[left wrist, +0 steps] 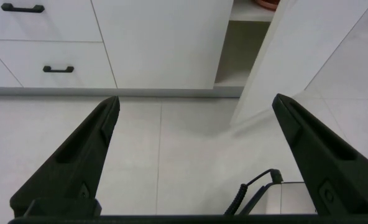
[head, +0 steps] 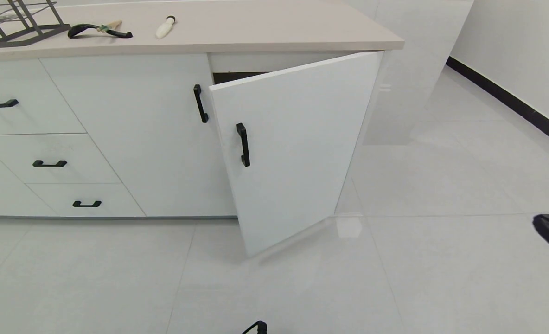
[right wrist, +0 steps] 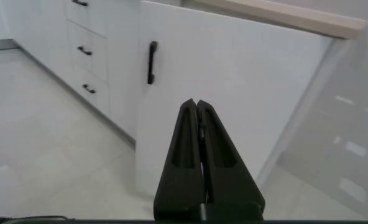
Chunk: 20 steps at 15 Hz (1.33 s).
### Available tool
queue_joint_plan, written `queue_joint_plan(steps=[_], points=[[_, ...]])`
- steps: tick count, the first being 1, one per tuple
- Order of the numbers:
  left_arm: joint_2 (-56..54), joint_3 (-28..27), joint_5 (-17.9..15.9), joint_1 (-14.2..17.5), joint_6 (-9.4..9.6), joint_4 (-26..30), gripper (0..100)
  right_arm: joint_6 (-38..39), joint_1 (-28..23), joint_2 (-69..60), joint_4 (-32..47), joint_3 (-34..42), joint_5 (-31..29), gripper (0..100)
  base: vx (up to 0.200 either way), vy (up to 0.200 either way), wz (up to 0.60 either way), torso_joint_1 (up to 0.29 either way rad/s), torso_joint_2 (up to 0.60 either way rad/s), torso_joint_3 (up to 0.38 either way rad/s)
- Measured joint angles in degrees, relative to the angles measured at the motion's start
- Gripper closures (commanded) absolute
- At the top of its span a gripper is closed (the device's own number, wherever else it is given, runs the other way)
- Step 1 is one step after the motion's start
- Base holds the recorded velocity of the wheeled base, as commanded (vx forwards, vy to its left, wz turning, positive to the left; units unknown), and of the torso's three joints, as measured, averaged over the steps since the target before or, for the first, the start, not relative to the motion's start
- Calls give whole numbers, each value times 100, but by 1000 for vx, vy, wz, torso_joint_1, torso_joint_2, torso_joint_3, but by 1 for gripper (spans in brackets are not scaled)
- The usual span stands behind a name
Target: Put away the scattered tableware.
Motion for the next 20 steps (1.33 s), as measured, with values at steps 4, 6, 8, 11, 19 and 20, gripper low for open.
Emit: queue_joint_plan(steps=[4, 6, 8, 11, 19, 20], points=[[0, 0, 0, 0, -2, 0, 0, 2, -407, -1356, 1152, 30, 2, 100, 0, 0, 0, 0, 0, 0], [0, 0, 0, 0, -2, 0, 0, -2, -592, -2020, 1787, 33, 10, 100, 0, 0, 0, 0, 0, 0], [0, 0, 0, 0, 0, 0, 0, -5, -683, -2712, 2550, 38, 13, 100, 0, 0, 0, 0, 0, 0], [0, 0, 0, 0, 9, 0, 0, -40, -741, -3997, 3730, 38, 21, 100, 0, 0, 0, 0, 0, 0], [0, 0, 0, 0, 4, 0, 0, 805, -923, -4807, 6895, 38, -2136, 100, 0, 0, 0, 0, 0, 0], [0, 0, 0, 0, 4, 0, 0, 934, -945, -4810, 6952, 38, -2232, 100, 0, 0, 0, 0, 0, 0]])
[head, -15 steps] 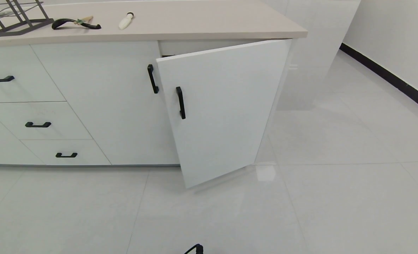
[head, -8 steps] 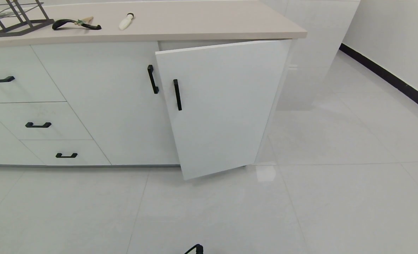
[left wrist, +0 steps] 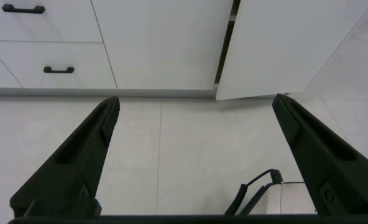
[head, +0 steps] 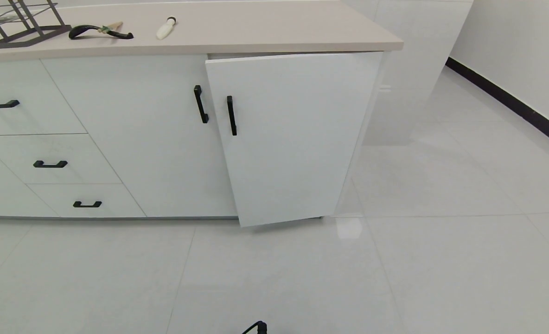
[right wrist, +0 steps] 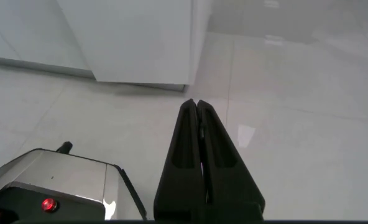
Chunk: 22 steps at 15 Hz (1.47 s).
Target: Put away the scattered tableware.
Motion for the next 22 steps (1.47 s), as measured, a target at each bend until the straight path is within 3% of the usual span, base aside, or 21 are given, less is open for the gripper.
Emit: queue_joint_plan(steps=[10, 18, 22], points=[[0, 0, -2, -1, 9, 7, 0, 95, -30, -9, 49, 0, -38, 100, 180, 180, 0, 3, 2, 2], [0, 0, -9, 2, 20, 0, 0, 95, -20, -2, 52, 0, -45, 100, 0, 200, 0, 2, 1, 1], [0, 0, -6, -1, 11, 2, 0, 95, -26, -2, 52, 0, -45, 100, 0, 200, 600, 2, 4, 1]])
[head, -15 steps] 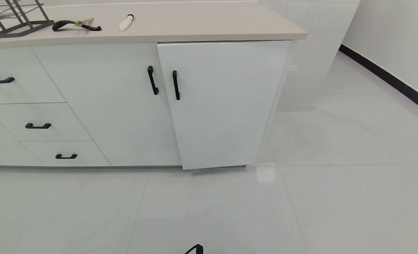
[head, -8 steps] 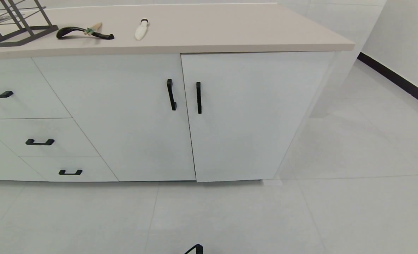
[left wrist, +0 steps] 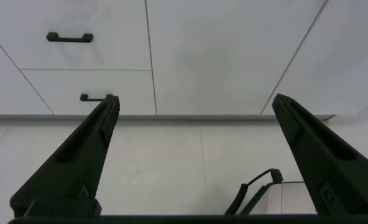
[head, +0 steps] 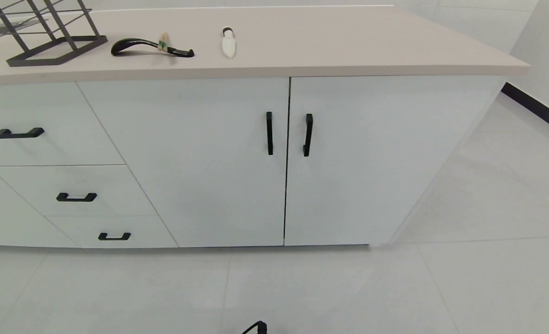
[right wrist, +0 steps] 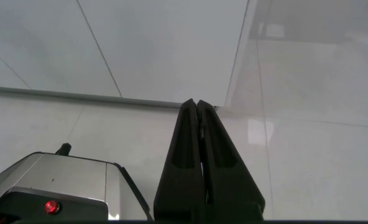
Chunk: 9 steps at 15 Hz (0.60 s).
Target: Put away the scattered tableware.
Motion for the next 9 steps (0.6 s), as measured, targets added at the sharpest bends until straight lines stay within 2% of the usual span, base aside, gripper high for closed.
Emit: queue_joint_plan(steps=[1, 9], points=[[0, 0, -2, 1, -6, -5, 0, 0, 0, 0, 2, 0, 0, 100, 0, 200, 600, 7, 2, 7], [0, 0, -7, 1, -2, 5, 0, 0, 6, 6, 0, 0, 0, 100, 0, 200, 0, 1, 4, 3]])
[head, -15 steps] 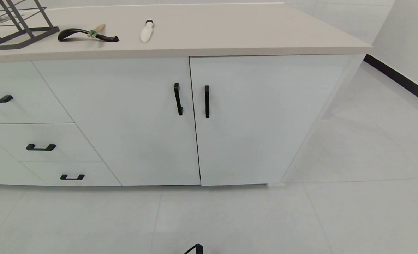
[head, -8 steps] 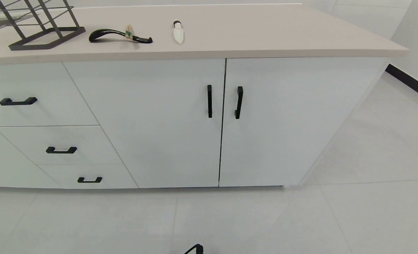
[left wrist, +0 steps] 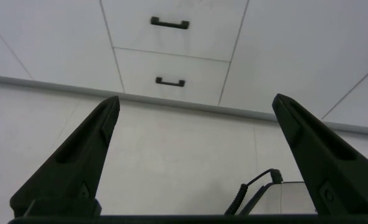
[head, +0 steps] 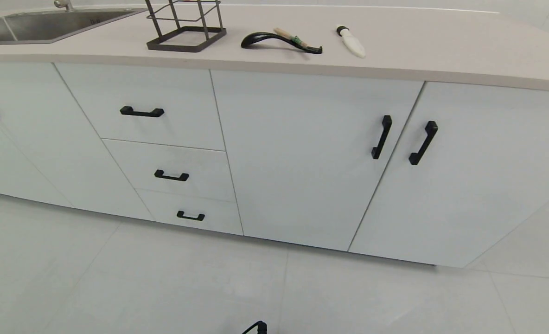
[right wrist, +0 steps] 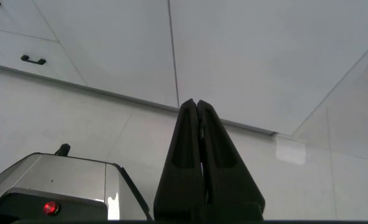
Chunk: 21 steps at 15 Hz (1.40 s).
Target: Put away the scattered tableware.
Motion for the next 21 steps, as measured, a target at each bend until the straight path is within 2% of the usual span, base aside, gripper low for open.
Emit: queue_joint_plan(steps=[9, 11, 18, 21], points=[[0, -10, -13, -1, 13, 10, 0, 0, -6, 5, 7, 0, 0, 100, 200, 200, 0, 0, 1, 2], [0, -7, -9, 0, 13, 2, 0, 0, -6, 5, 0, 0, 0, 100, 200, 0, 0, 2, 5, -2], [0, -2, 0, 10, 13, -16, 0, 0, 4, 10, 2, 0, -4, 100, 0, 0, 0, 0, 0, 0], [0, 0, 0, 0, 27, -2, 0, 0, -6, 10, -2, 0, -1, 100, 0, -200, 0, 2, 4, 1]])
